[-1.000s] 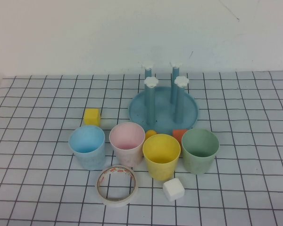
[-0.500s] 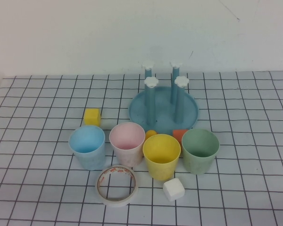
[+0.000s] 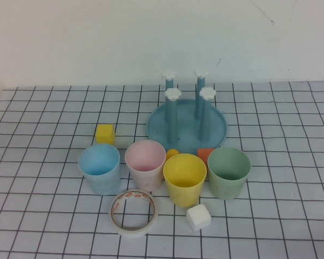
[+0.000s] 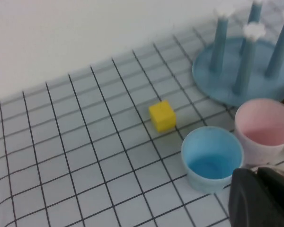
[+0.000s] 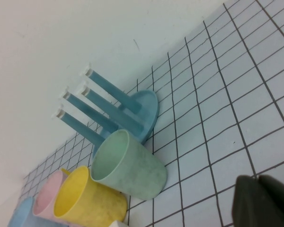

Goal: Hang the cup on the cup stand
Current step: Pick up the cup from the table

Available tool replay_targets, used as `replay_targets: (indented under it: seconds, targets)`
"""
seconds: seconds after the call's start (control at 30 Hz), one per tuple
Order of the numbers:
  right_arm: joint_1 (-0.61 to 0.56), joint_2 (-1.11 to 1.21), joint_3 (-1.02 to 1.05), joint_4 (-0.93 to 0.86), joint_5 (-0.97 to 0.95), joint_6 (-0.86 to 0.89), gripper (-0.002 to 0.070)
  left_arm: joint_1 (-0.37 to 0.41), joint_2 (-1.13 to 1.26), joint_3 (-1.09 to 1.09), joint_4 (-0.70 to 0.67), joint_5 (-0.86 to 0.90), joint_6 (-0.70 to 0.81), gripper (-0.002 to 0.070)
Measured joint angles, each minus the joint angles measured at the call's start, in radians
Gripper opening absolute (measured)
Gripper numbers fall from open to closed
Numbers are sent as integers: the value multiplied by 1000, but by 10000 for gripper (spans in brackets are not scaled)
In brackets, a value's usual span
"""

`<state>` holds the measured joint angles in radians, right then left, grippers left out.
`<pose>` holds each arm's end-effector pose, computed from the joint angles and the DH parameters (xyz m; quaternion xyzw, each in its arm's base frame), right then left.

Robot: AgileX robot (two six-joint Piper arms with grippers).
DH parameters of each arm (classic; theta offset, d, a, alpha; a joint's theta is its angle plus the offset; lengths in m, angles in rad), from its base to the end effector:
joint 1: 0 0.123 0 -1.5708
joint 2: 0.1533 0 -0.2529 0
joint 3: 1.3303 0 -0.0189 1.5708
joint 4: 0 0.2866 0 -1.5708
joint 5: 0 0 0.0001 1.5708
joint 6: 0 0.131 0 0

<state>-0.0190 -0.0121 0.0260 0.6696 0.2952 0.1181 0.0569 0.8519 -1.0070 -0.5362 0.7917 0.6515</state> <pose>0.1616 0.0206 0.1777 0.2359 0.7232 0.2999 0.5756 0.2490 -0.0336 0.3678 0.1793 0.8249 -0.0761 0.5307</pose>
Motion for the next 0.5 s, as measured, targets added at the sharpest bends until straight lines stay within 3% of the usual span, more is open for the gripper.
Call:
replay_targets:
  seconds: [0.17, 0.4, 0.5]
  targets:
    - [0, 0, 0, 0, 4, 0, -1, -102, 247, -201, 149, 93, -29, -1]
    - [0, 0, 0, 0, 4, 0, -1, -321, 502, -395, 566, 248, -330, -1]
    - [0, 0, 0, 0, 4, 0, -1, -370, 613, -479, 652, 336, -399, 1]
